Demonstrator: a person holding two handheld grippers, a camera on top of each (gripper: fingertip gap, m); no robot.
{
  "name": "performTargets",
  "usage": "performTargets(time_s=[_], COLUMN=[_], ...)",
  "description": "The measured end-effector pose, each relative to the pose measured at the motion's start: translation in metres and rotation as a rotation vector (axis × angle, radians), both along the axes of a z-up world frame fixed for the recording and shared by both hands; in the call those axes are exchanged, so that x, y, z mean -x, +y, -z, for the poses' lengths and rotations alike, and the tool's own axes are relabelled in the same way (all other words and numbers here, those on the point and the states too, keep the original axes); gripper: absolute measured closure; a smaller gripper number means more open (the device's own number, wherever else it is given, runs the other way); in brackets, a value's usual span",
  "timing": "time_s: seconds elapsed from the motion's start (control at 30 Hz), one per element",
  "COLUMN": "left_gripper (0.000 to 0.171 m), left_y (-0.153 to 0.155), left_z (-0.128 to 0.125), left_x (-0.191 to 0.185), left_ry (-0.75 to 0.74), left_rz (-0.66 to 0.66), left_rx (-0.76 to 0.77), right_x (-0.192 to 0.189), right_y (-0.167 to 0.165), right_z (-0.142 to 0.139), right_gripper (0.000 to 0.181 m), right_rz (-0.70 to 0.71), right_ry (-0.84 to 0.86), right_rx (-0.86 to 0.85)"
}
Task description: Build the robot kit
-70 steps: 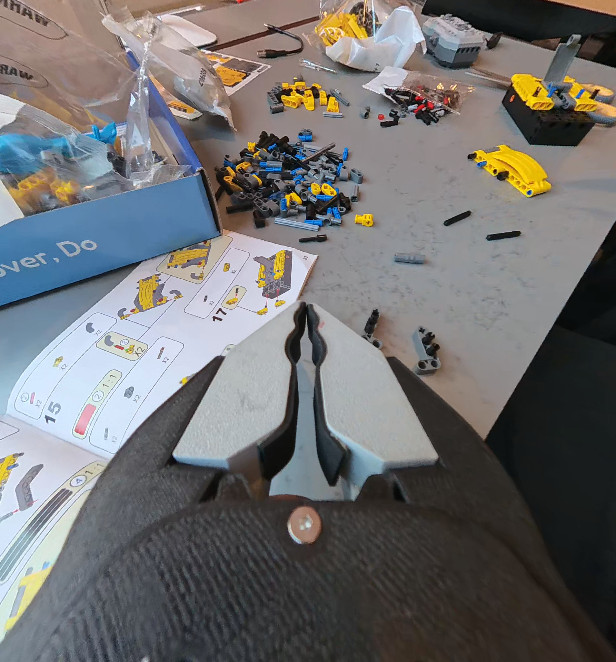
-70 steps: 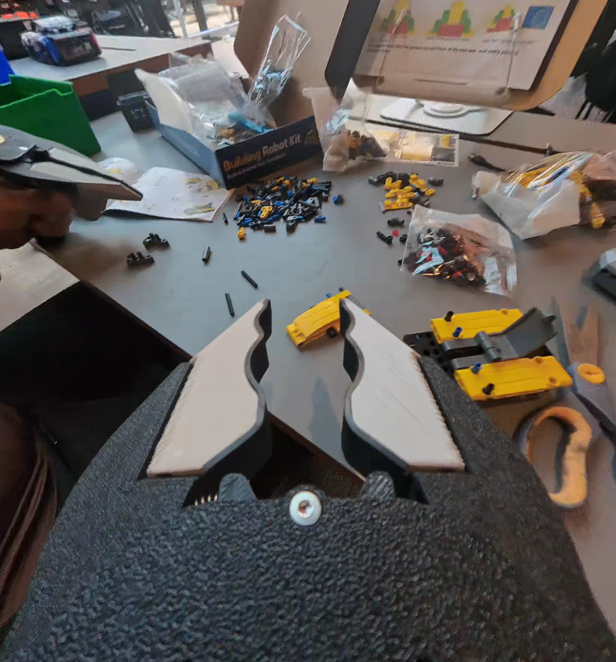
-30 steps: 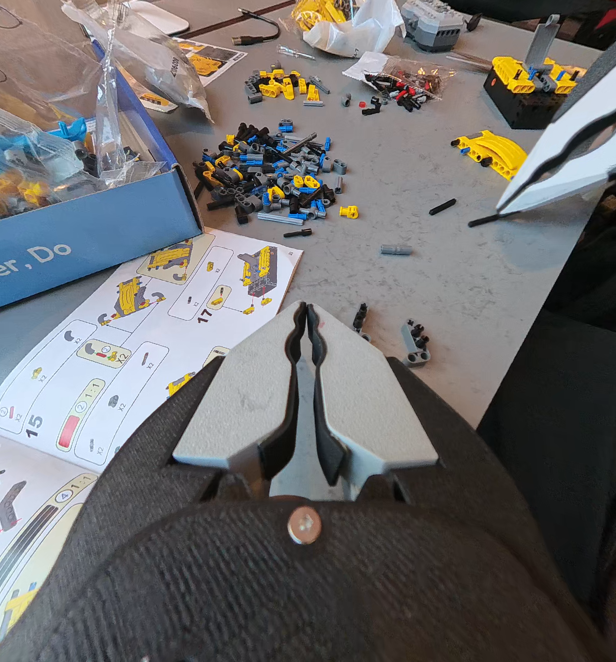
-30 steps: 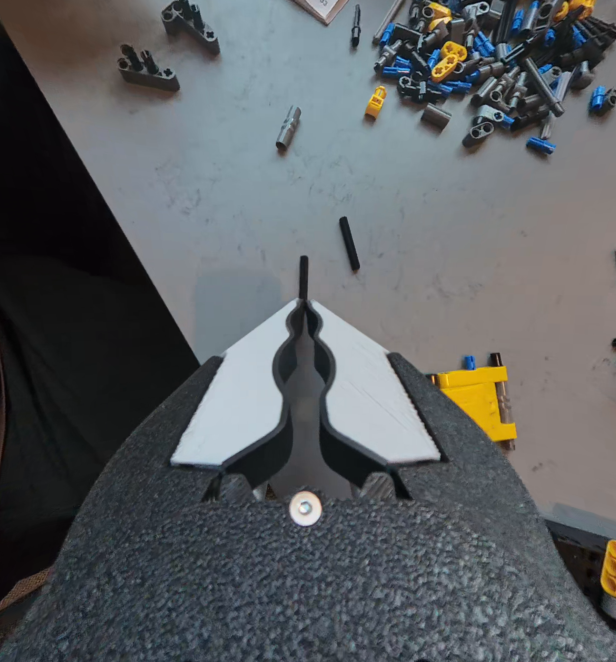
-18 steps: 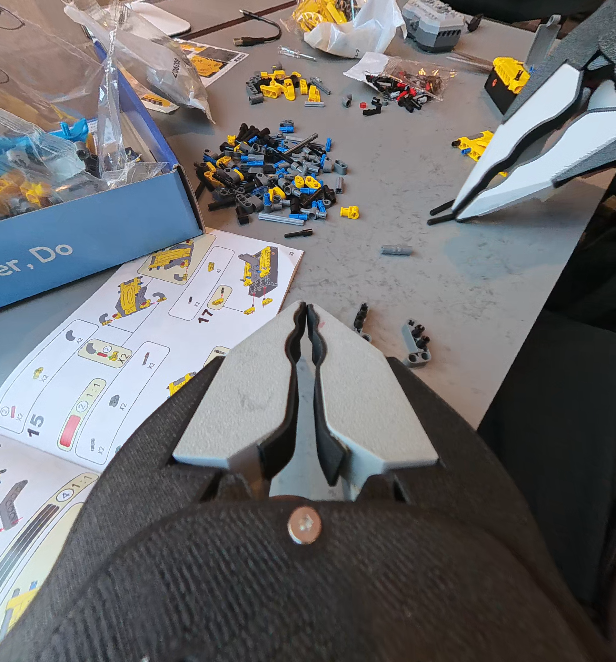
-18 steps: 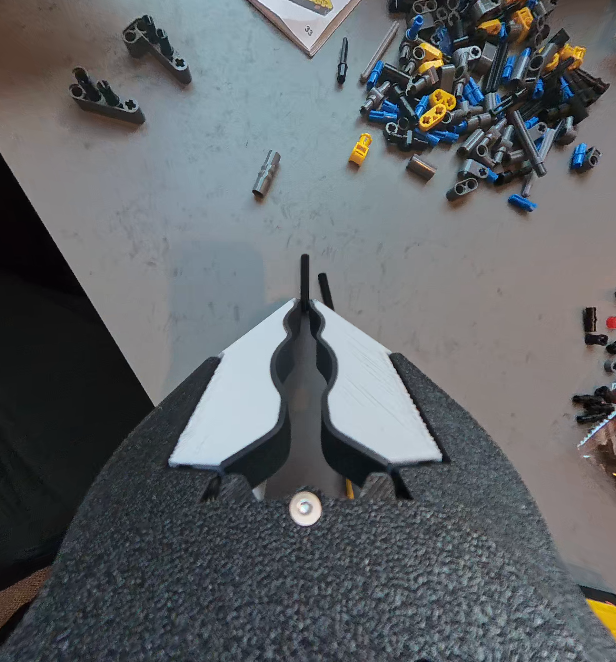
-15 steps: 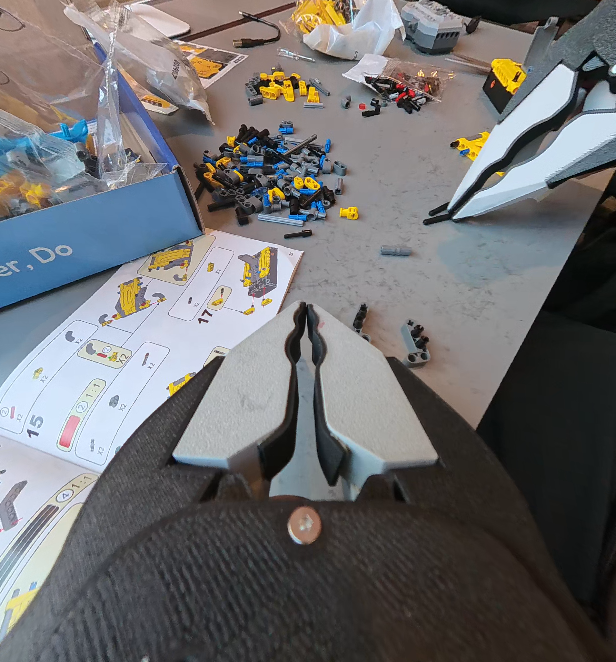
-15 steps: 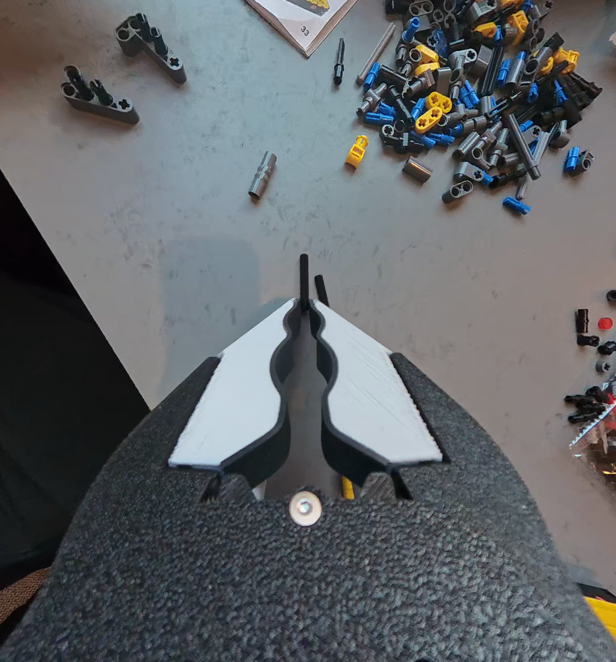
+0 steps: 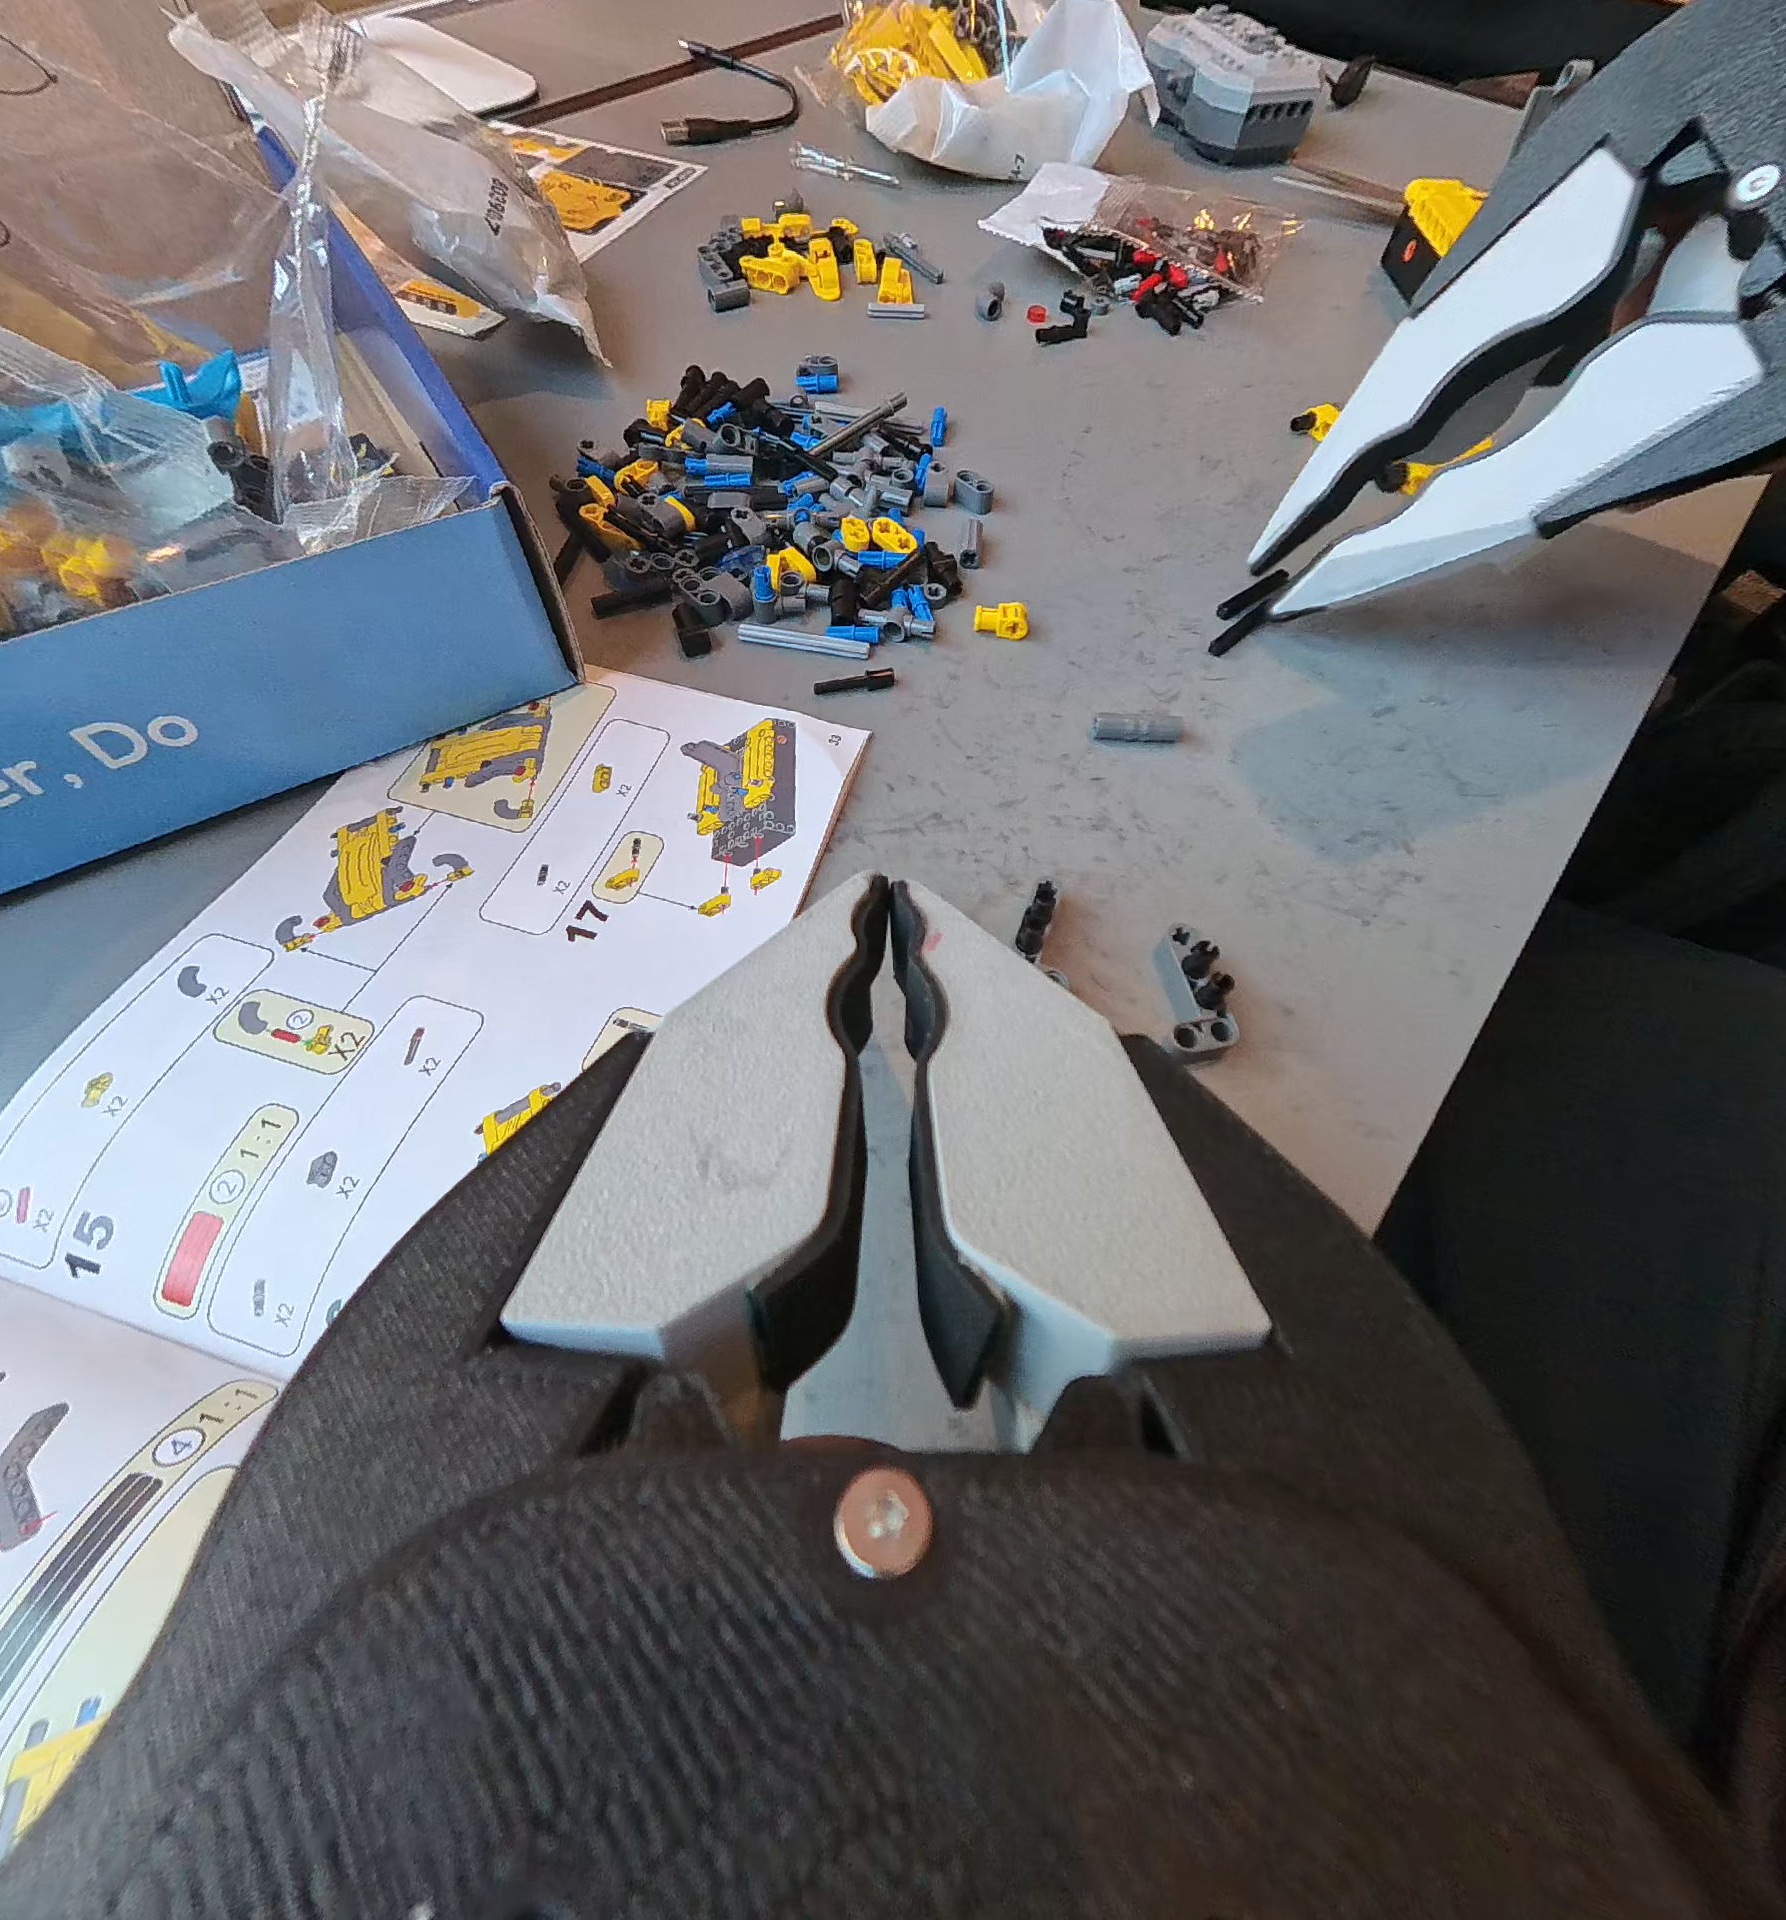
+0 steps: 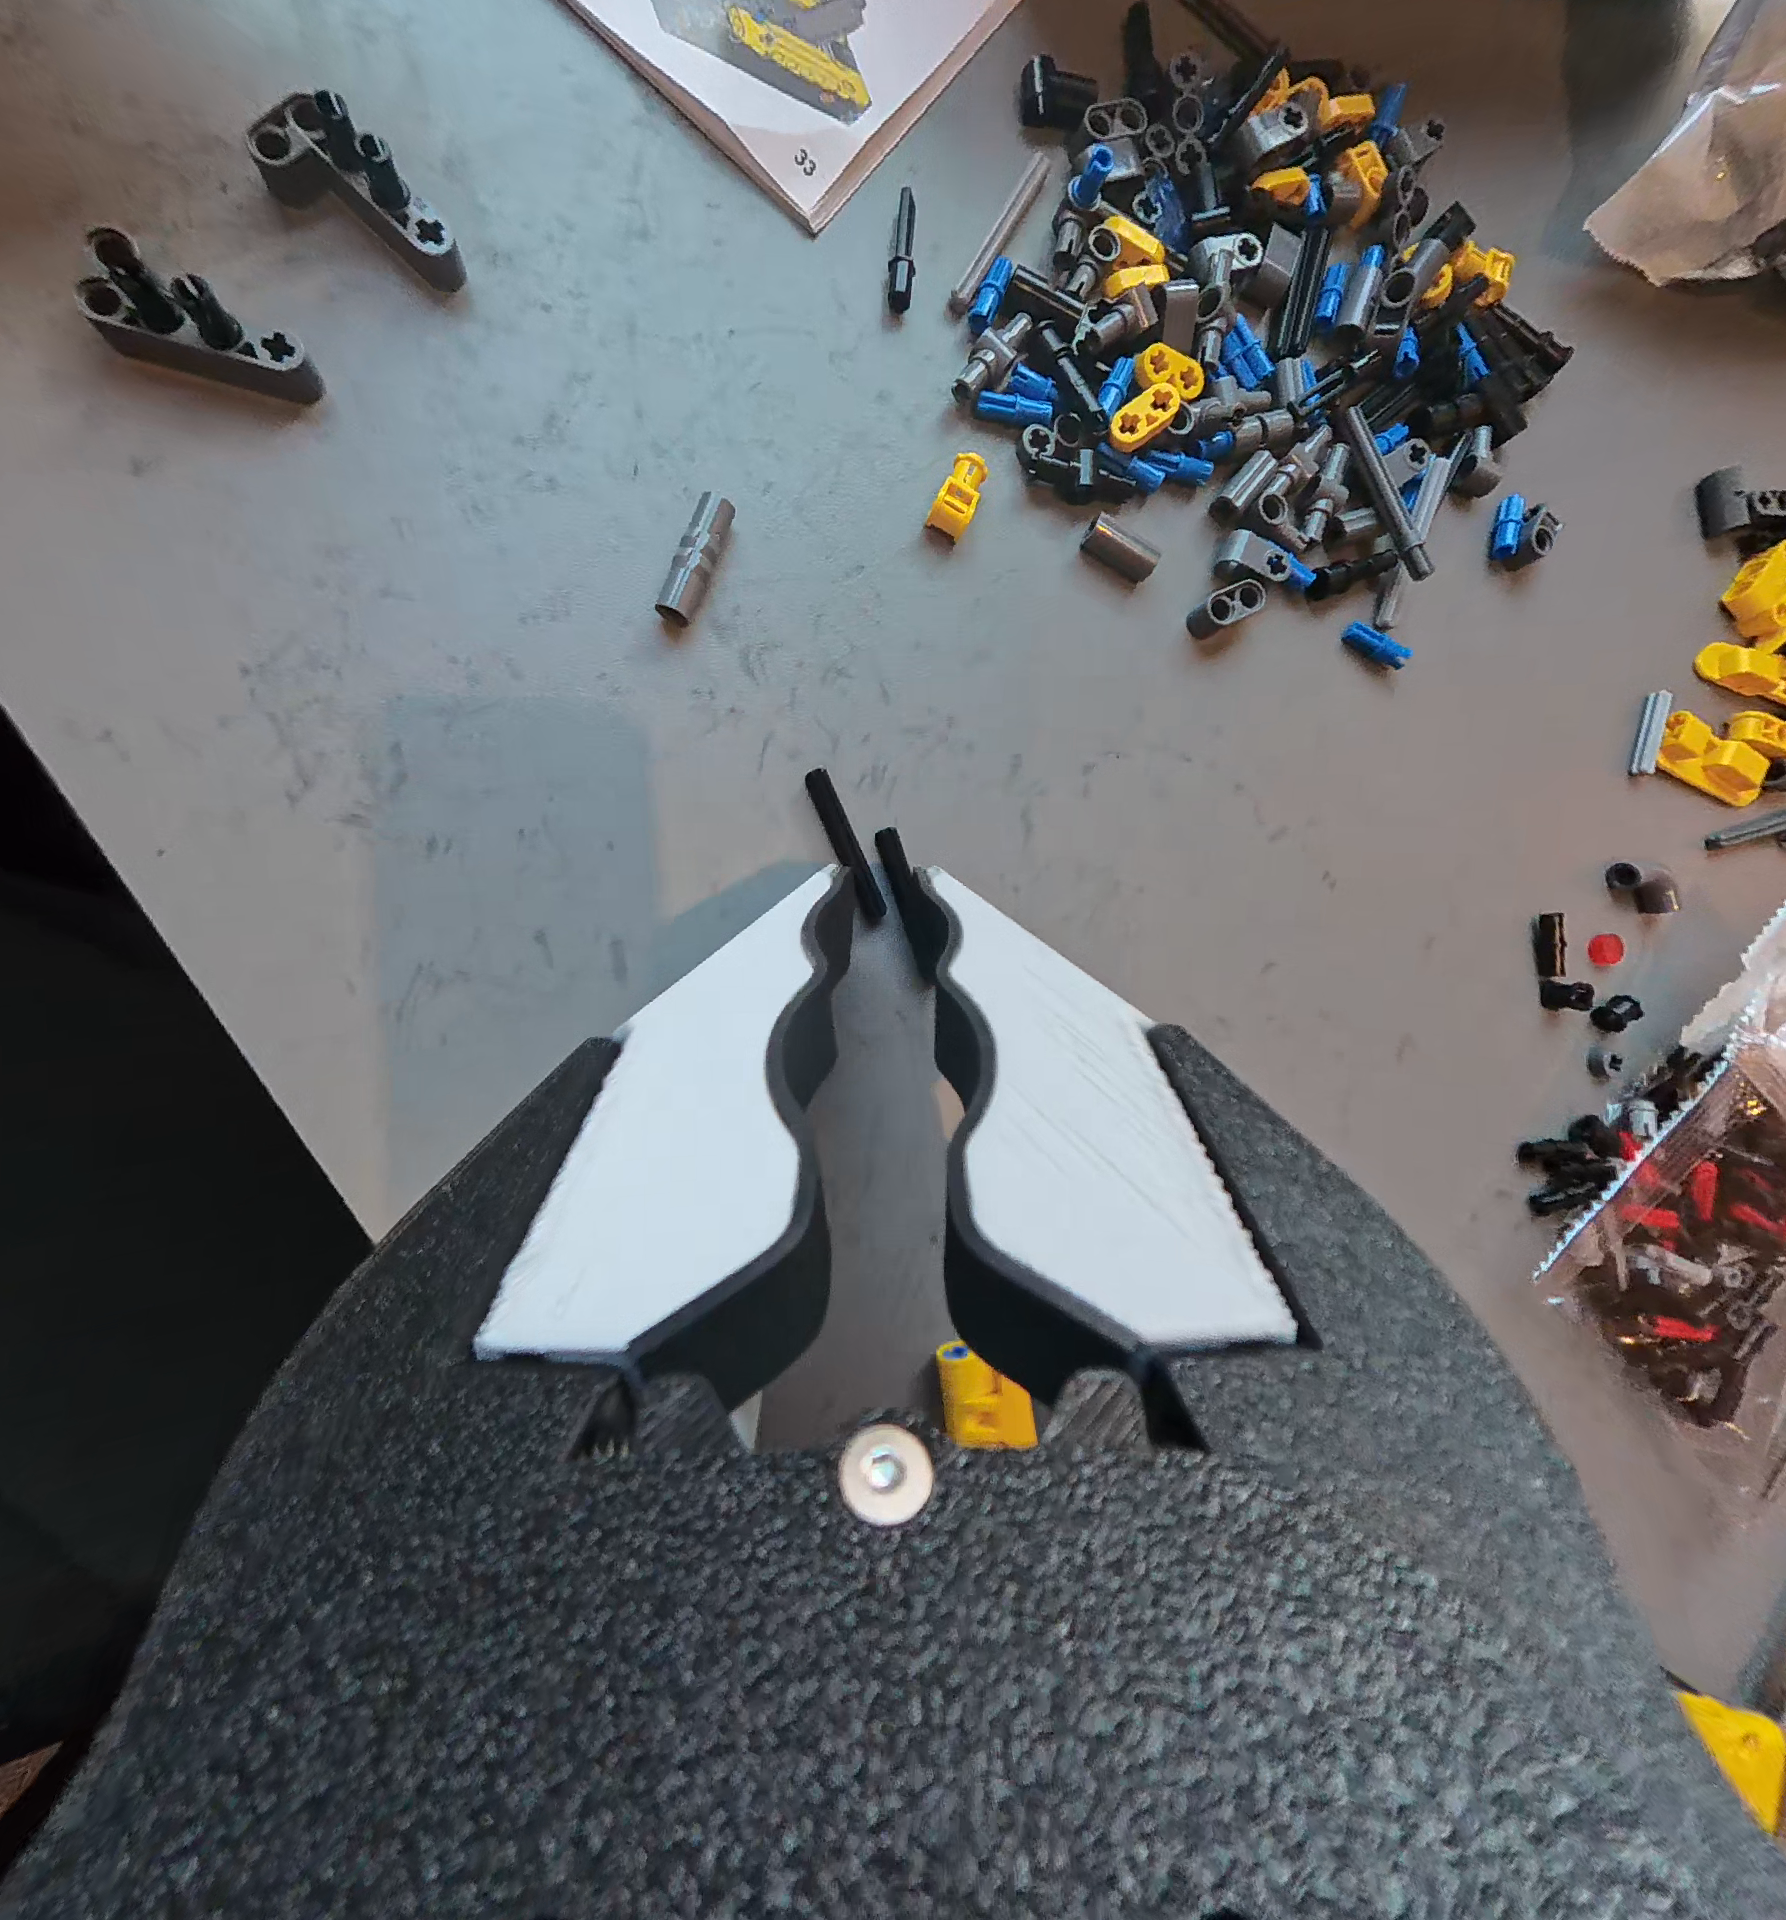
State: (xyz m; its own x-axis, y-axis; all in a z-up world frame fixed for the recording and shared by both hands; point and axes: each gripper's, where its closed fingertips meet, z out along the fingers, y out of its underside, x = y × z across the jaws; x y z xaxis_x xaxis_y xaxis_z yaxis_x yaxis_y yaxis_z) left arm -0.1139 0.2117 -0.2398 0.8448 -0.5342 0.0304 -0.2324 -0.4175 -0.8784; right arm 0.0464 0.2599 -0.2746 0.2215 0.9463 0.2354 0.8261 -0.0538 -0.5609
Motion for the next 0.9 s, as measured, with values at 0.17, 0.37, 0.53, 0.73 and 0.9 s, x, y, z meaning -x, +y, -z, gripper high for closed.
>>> performTargets(time_s=[0.17, 0.37, 0.53, 0.73, 0.9], left_gripper=[0.171, 0.171, 0.171, 0.171, 0.171], left_y=[0.000, 0.000, 0.000, 0.001, -0.001], left_z=[0.000, 0.000, 0.001, 0.003, -0.001], left_x=[0.000, -0.001, -0.001, 0.000, -0.002], left_ry=[-0.002, -0.003, -0.002, 0.002, -0.006], left_rz=[0.002, 0.006, 0.005, 0.002, 0.014], left_rx=[0.005, 0.005, 0.013, 0.020, 0.000], right_x=[-0.016, -0.072, -0.118, -0.121, -0.113], right_y=[-0.002, 0.014, 0.017, 0.007, 0.011], right_z=[-0.015, -0.048, -0.056, -0.025, -0.006], right_gripper=[0.162, 0.148, 0.117, 0.091, 0.092], right_rz=[0.039, 0.170, 0.246, 0.177, 0.099], right_ry=[0.108, 0.207, 0.248, 0.194, 0.077], right_rx=[0.029, -0.003, 0.036, 0.149, 0.172])
